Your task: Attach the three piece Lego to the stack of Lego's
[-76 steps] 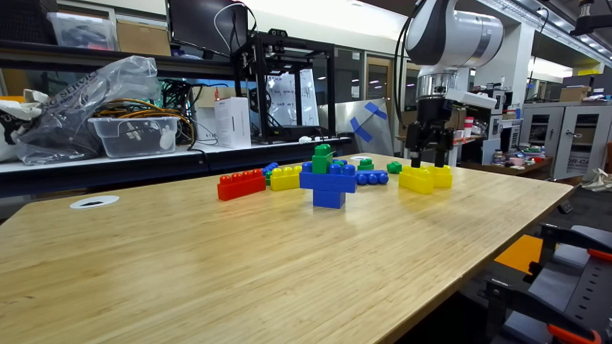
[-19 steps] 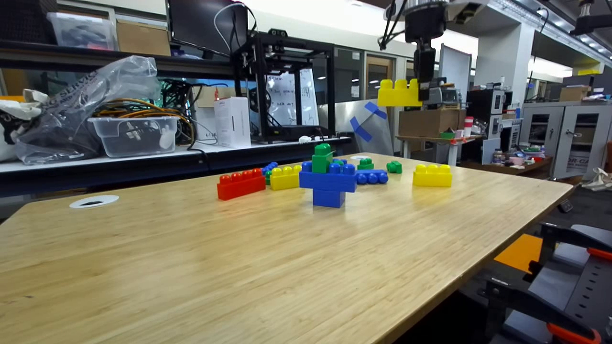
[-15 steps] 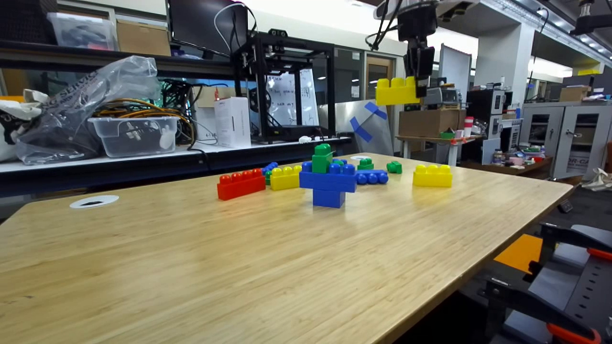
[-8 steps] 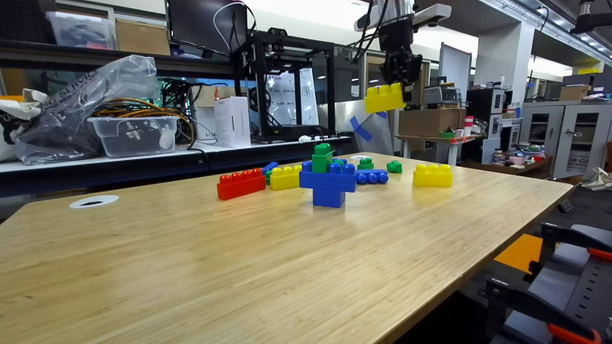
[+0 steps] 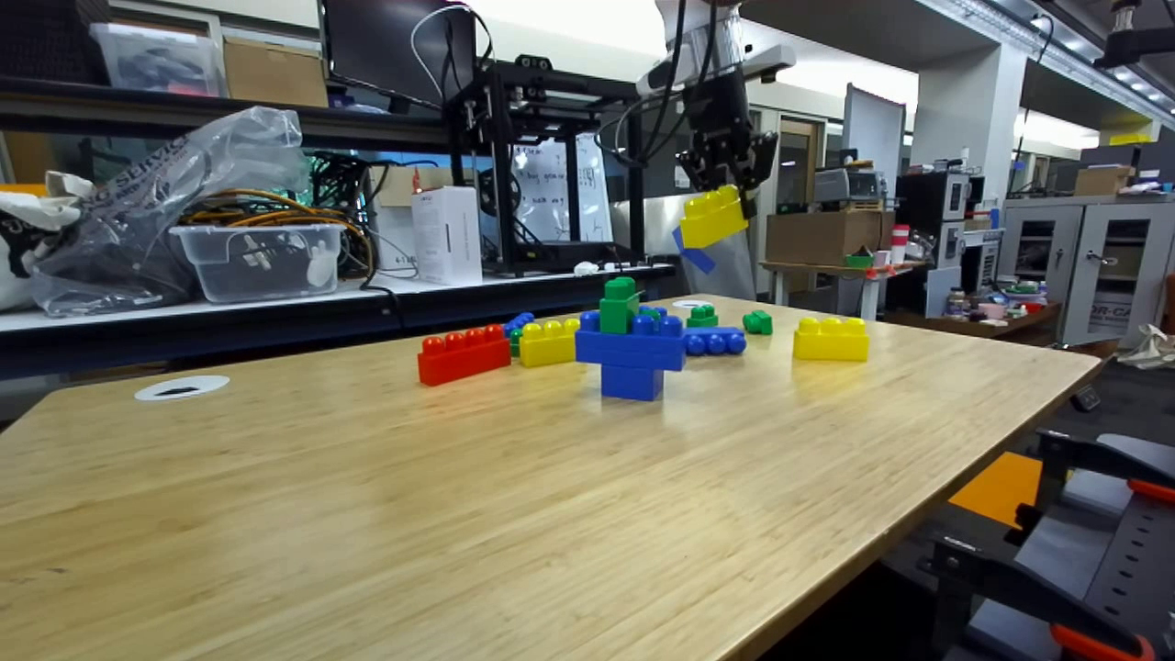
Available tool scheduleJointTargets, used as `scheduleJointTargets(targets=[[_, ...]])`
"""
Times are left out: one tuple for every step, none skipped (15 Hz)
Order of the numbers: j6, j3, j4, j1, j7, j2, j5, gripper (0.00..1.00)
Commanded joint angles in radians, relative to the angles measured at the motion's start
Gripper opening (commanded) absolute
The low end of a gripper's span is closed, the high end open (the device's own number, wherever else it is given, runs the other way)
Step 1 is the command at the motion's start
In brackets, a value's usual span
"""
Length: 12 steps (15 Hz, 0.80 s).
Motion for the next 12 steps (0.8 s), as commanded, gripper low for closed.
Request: scheduleJointTargets(targets=[[0.033,0.025,-0.009,-0.003,-0.098,0.012,-0.054,0.11],[0.042,0.030,-0.012,-0.003,-0.135,0.014,-0.049,0.11],[0.060,0.033,-0.020,-0.007,-0.185,0.013,-0.030,0.11],[0.075,0.036,-0.026,-0.007,-0.219,0.016,-0.023,0.11],[0.090,0.037,-0.033,-0.009,-0.260,0.016,-0.011,0.11],[0.100,0.038,-0.037,-0.010,-0.300,0.018,0.005,0.11],[0.111,0.038,-0.041,-0.013,-0.353,0.018,0.034,0.11],[0.113,0.040,-0.042,-0.012,-0.393,0.022,0.062,0.11],[0.102,0.041,-0.038,-0.014,-0.451,0.025,0.106,0.11],[0.089,0.043,-0.033,-0.012,-0.484,0.030,0.135,0.11],[0.075,0.043,-0.029,-0.011,-0.515,0.030,0.160,0.11],[0.053,0.043,-0.022,-0.010,-0.535,0.035,0.181,0.11]])
